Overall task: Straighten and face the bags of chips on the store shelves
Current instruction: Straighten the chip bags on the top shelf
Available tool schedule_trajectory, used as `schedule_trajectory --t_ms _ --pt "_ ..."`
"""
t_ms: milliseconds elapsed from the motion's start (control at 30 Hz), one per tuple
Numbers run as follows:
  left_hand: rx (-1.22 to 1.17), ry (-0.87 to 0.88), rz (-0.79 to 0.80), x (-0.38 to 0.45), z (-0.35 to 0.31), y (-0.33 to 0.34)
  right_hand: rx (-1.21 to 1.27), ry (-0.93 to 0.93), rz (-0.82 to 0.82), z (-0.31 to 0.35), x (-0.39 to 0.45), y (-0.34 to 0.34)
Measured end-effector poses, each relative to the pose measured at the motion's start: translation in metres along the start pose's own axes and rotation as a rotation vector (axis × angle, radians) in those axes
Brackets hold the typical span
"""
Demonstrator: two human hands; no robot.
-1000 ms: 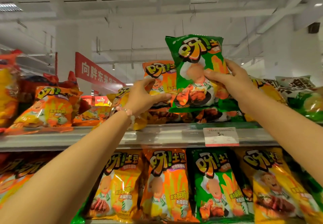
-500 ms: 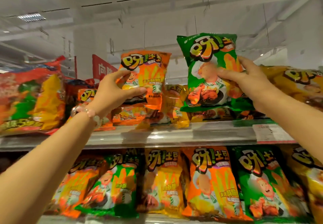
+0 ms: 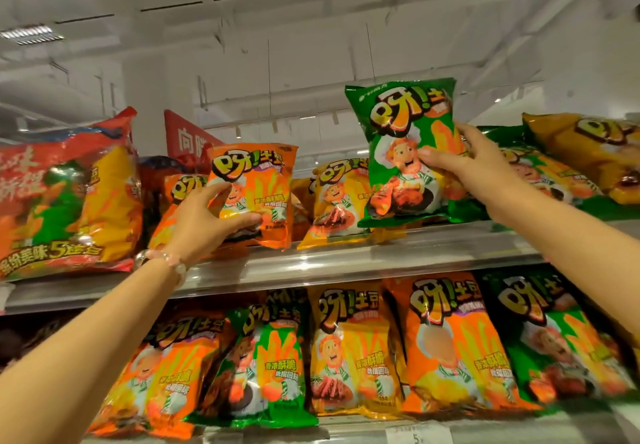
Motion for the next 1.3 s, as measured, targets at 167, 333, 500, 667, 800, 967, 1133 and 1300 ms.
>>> schedule_trajectory --t_ms 167,333,500,667,800,967,1133,1300 --pt "-0.072 -0.012 0.064 0.000 0.010 0.019 -0.015 -0.004 -0.027 -0.005 -0.003 0.004" --pt "-0.059 -0.058 0.194 0.004 0.012 0.039 -0.039 -0.010 -0.023 -0.009 -0.002 0.000" --pt "0.037 -0.159 0.291 0.009 0.020 0.047 -0.055 -0.020 -0.041 -0.009 0.001 -0.016" --pt "0.219 -0.184 0.187 0.014 -0.007 0.051 -0.055 -0.030 -0.044 -0.006 0.009 -0.040" --pt "0.201 0.018 0.084 0.008 -0.085 0.083 -0.039 -0.045 -0.047 0.002 0.016 -0.069" --pt "0.063 0.231 0.169 -0.006 -0.173 0.154 -0.083 -0.050 -0.070 0.003 0.027 -0.122" --pt "0.295 0.068 0.338 -0.001 -0.178 0.220 -0.107 -0.060 -0.061 -0.006 0.033 -0.158" --pt "0.159 0.023 0.240 -0.005 -0.190 0.222 -0.141 -0.071 -0.001 -0.022 0.035 -0.150"
Point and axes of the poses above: each hand's wrist, its own x-axis towards the middle knuckle, its own y-axis out of the palm, z = x × y, the point moved 9 cm from there along x, towards the middle knuckle, and after that the axes turned 6 degrees about -x, right-handed, at the moved point
